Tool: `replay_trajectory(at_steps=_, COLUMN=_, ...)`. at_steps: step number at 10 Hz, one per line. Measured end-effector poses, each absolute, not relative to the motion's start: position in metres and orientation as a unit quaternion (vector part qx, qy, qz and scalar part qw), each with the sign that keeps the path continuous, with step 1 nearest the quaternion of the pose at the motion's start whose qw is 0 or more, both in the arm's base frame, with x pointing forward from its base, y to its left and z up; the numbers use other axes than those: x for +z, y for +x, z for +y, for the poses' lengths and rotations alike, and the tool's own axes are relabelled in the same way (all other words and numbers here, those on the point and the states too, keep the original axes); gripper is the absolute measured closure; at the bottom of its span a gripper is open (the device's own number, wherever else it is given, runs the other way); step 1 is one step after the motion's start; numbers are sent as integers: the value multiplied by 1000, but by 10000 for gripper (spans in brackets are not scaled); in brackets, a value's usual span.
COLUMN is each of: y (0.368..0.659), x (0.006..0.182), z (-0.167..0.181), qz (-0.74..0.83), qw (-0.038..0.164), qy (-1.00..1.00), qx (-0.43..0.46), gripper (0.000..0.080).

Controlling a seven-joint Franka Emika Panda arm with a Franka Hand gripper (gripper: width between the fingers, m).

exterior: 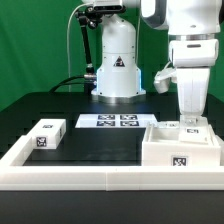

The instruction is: Assemble cabinet

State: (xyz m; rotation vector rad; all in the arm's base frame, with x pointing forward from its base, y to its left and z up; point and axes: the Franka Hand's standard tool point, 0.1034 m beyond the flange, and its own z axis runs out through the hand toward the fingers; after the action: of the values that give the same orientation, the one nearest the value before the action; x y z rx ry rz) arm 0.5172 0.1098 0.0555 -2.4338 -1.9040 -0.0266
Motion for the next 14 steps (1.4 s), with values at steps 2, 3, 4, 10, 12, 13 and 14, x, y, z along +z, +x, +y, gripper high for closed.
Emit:
replay_trajectory(at_steps=2, y=519, x=55, z=109, qz=-619, qw=26, qy=-785, qx=-9, gripper=729)
replay_trajectory(at_steps=3, y=527, x=55, z=107, qz=-623, qw=26, qy=-782, qx=-13, gripper=729)
replay_trajectory(at_steps=4, y=534, x=55, z=106, qz=-623, qw=26, qy=-781, qx=-13, gripper=729)
replay_trajectory(at_steps=10, y=569, x=55, z=98, qz=-626, qw=24, qy=-779, qx=-19, gripper=729)
replay_trajectory(at_steps=12, y=572, x=55, z=98, qz=-631, qw=25, qy=-775, qx=-18, gripper=729)
replay_trajectory(at_steps=13, y=572, x=55, z=98, qz=-631, qw=25, qy=-775, qx=-18, gripper=729)
replay_trajectory(at_steps=14, y=572, x=55, z=98, qz=-631, qw=25, qy=-775, qx=-18, gripper=729)
